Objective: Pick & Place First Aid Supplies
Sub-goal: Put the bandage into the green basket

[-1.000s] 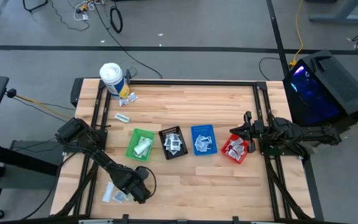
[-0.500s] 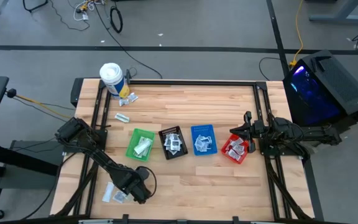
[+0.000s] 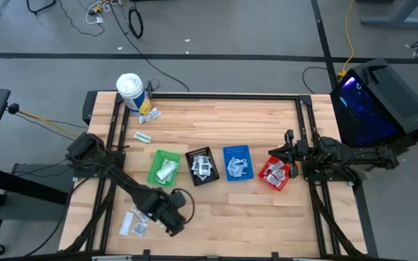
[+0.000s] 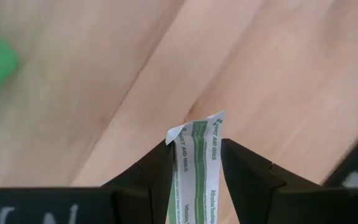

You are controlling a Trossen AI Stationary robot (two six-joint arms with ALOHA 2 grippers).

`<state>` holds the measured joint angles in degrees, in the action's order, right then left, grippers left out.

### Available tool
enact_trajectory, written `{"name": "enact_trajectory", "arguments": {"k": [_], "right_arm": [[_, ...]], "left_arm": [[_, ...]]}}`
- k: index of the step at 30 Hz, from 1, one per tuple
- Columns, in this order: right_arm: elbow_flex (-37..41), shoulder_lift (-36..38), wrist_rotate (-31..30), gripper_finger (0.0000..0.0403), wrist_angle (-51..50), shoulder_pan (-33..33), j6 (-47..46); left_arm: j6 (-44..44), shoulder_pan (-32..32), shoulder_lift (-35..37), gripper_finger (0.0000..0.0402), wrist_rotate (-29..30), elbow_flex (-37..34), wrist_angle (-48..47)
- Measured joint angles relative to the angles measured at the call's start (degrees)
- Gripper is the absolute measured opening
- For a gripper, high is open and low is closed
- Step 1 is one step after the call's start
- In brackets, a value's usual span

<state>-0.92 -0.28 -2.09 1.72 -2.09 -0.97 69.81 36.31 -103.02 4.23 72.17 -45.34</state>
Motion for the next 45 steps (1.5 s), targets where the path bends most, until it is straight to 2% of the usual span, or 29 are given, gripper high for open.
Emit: {"name": "enact_trajectory", "arguments": {"k": [7,17,29,45], "right_arm": [[-0.01,-0.02,0.0,0.0023,-0.02,0.02,0.02],[0.0,-0.02,0.0,0.0023,-0.02,0.01,0.0],[0.0,-0.02,0.0,0.0023,-0.02,0.02,0.01],[-0.01,-0.02,0.0,0.0023,0.0,0.0,-0.01]], "left_arm": [[-7.69,-5.41,0.15,0.0144,0.5,4.03,-0.75],[-16.31,-12.25,0.67,0.0144,2.57,10.51,-13.91],[-16.84,-16.06,6.51,0.0144,7.63,11.66,-20.39],[-6.31,-21.8,15.57,0.0144,8.2,-4.02,-19.73]]}}
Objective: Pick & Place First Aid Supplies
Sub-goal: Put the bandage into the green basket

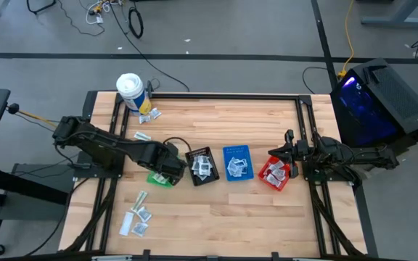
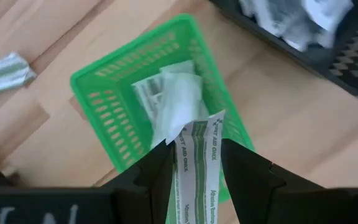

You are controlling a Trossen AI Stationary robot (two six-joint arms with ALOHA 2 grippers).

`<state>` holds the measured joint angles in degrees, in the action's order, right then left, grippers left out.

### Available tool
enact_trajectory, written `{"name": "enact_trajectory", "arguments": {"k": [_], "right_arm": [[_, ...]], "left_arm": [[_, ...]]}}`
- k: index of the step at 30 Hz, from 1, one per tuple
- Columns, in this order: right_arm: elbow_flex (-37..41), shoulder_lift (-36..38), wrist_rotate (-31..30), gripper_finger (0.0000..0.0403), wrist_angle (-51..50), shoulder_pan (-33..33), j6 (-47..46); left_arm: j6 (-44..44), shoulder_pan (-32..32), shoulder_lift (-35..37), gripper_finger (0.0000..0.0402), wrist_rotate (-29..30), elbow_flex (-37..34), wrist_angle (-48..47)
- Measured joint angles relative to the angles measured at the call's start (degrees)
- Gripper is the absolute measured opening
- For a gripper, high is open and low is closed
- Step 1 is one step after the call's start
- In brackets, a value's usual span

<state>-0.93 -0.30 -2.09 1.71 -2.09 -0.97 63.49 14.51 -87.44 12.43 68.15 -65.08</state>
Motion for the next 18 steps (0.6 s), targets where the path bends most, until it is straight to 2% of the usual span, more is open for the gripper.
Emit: {"name": "enact_trajectory", "arguments": {"k": [7,18], "right_arm": [[0.02,0.01,0.0,0.0023,-0.02,0.02,0.02],[0.02,0.01,0.0,0.0023,-0.02,0.0,0.0]], "left_arm": [[4.74,-2.4,-0.04,0.0144,-0.38,-4.8,1.64],[4.86,-2.85,-0.08,0.0145,-0.24,-7.67,4.51]]}}
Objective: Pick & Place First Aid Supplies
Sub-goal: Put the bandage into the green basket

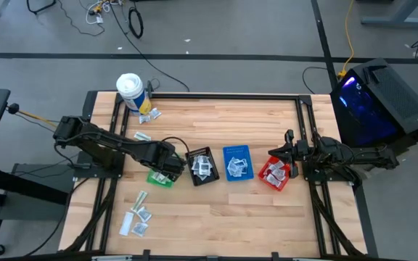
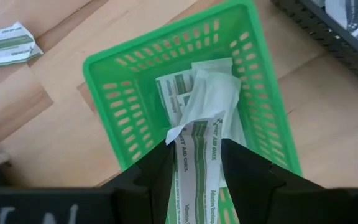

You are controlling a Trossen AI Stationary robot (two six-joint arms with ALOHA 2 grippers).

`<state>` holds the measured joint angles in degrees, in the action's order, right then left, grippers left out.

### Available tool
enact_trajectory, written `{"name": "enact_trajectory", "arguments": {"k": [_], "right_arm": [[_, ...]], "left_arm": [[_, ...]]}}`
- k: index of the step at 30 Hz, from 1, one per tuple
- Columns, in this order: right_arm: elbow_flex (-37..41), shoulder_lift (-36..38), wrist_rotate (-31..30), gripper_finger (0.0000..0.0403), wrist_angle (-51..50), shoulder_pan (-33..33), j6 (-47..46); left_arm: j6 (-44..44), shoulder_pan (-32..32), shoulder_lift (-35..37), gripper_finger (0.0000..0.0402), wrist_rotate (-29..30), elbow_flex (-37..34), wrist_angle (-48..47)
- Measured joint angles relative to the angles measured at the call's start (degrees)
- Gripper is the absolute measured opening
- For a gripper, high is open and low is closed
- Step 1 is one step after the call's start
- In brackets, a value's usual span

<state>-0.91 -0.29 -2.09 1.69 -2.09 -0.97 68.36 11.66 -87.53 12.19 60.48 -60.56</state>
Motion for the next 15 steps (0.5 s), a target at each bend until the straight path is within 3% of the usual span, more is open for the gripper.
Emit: {"name": "enact_trajectory", "arguments": {"k": [9,15], "right_arm": [[-0.02,0.01,0.0,0.0023,0.0,0.02,0.02],[-0.01,-0.01,0.0,0.0023,0.0,0.0,0.02]], "left_arm": [[-0.02,-0.24,0.0,0.0156,1.66,0.01,-0.01],[-1.22,-0.63,0.0,0.0222,1.23,0.01,-0.12]]}}
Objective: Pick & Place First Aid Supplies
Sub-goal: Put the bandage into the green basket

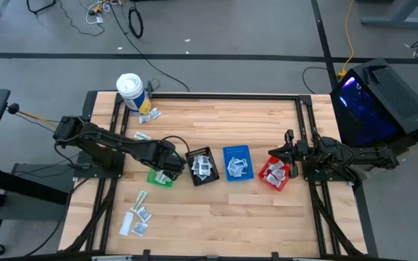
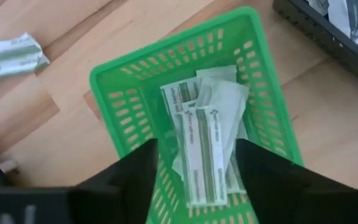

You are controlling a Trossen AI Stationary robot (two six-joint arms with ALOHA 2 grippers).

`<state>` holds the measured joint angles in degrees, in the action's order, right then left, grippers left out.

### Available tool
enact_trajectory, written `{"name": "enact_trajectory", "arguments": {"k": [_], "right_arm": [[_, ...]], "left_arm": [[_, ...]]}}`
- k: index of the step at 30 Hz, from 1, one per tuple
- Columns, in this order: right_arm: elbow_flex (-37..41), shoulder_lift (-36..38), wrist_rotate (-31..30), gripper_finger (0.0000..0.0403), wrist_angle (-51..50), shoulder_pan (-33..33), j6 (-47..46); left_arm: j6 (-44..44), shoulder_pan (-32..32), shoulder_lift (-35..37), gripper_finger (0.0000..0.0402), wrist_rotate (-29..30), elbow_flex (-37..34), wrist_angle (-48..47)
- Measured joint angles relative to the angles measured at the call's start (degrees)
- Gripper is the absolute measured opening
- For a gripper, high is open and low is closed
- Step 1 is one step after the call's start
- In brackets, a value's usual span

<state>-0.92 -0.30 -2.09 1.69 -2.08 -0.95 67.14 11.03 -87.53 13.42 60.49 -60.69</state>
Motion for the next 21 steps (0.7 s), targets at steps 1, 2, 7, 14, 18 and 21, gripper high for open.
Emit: {"name": "enact_trajectory", "arguments": {"k": [1,2,7,14,18,21], "right_arm": [[-0.01,0.0,0.0,0.0023,0.0,0.02,-0.01],[0.0,0.0,0.0,0.0023,0.0,0.02,0.0],[-0.01,0.0,0.0,0.0023,0.0,0.0,-0.02],[-0.01,0.0,0.0,0.0023,0.0,0.0,-0.01],[0.0,0.02,0.0,0.0023,0.0,0.01,-0.02],[0.0,0.01,0.0,0.0023,0.02,0.02,0.0]], "left_arm": [[-0.9,-0.1,0.0,0.0236,-0.04,0.0,0.0],[-1.97,-0.32,0.0,0.0249,-0.1,0.0,0.0],[-6.08,-1.2,0.35,0.0293,-0.09,0.34,-0.98],[-6.35,-3.21,4.58,0.03,3.25,4.81,-8.64],[-6.37,-5.33,7.6,0.03,3.55,5.42,-11.58],[-7.24,-7.04,9.84,0.03,3.93,5.38,-12.89]]}}
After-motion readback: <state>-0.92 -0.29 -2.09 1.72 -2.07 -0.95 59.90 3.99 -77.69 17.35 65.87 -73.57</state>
